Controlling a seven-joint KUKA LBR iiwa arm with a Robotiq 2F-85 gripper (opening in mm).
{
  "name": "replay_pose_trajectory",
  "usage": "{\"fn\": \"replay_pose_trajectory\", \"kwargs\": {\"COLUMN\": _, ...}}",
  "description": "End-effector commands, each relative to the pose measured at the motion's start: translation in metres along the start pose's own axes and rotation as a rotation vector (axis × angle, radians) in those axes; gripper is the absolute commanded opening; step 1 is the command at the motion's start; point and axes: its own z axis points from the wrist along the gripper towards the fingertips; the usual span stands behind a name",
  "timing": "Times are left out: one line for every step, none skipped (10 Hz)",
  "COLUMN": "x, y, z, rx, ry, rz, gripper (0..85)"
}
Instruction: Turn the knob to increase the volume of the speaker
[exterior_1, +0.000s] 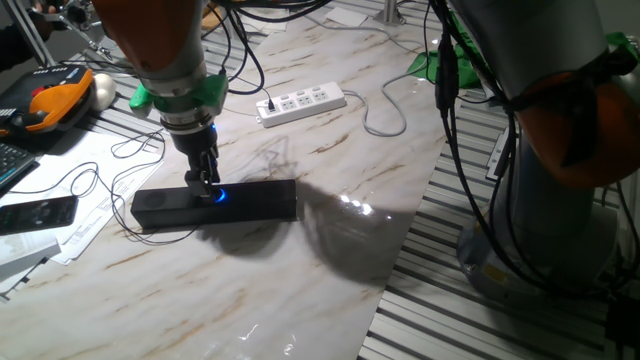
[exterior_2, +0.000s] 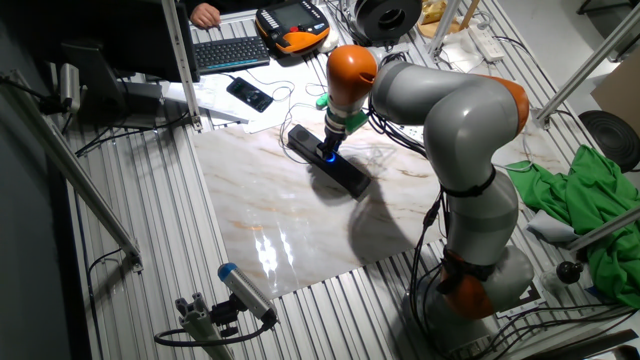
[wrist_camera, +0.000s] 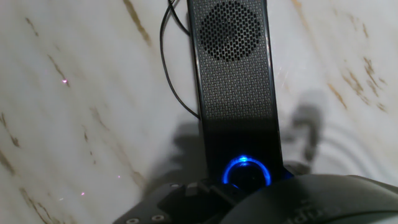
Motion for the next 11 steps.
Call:
{"fn": "replay_pose_trajectory", "kwargs": {"x": 0.0001, "y": 0.0, "z": 0.0, "rx": 0.0, "ry": 0.0, "rz": 0.0, "gripper": 51.0}}
{"fn": "replay_pose_trajectory", "kwargs": {"x": 0.0004, "y": -0.0003, "z": 0.0005, "rx": 0.0, "ry": 0.0, "rz": 0.0, "gripper": 34.0}}
{"fn": "replay_pose_trajectory", "kwargs": {"x": 0.0008, "y": 0.0001, "z": 0.001, "rx": 0.0, "ry": 0.0, "rz": 0.0, "gripper": 34.0}}
{"fn": "replay_pose_trajectory", "kwargs": {"x": 0.0014, "y": 0.001, "z": 0.0015, "rx": 0.002, "ry": 0.0, "rz": 0.0, "gripper": 34.0}}
{"fn": "replay_pose_trajectory", "kwargs": {"x": 0.0014, "y": 0.0007, "z": 0.0017, "rx": 0.002, "ry": -0.001, "rz": 0.0, "gripper": 34.0}}
{"fn": "replay_pose_trajectory", "kwargs": {"x": 0.0016, "y": 0.0, "z": 0.0026, "rx": 0.002, "ry": -0.001, "rz": 0.0, "gripper": 34.0}}
{"fn": "replay_pose_trajectory", "kwargs": {"x": 0.0016, "y": 0.0, "z": 0.0032, "rx": 0.001, "ry": -0.002, "rz": 0.0, "gripper": 34.0}}
{"fn": "replay_pose_trajectory", "kwargs": {"x": 0.002, "y": 0.0003, "z": 0.0035, "rx": 0.001, "ry": -0.002, "rz": 0.0, "gripper": 34.0}}
{"fn": "replay_pose_trajectory", "kwargs": {"x": 0.0021, "y": 0.0004, "z": 0.0036, "rx": 0.001, "ry": -0.002, "rz": 0.0, "gripper": 34.0}}
{"fn": "replay_pose_trajectory", "kwargs": {"x": 0.002, "y": 0.0004, "z": 0.0036, "rx": 0.001, "ry": -0.002, "rz": 0.0, "gripper": 34.0}}
{"fn": "replay_pose_trajectory", "kwargs": {"x": 0.002, "y": 0.0004, "z": 0.0036, "rx": 0.0, "ry": 0.0, "rz": 0.0, "gripper": 34.0}}
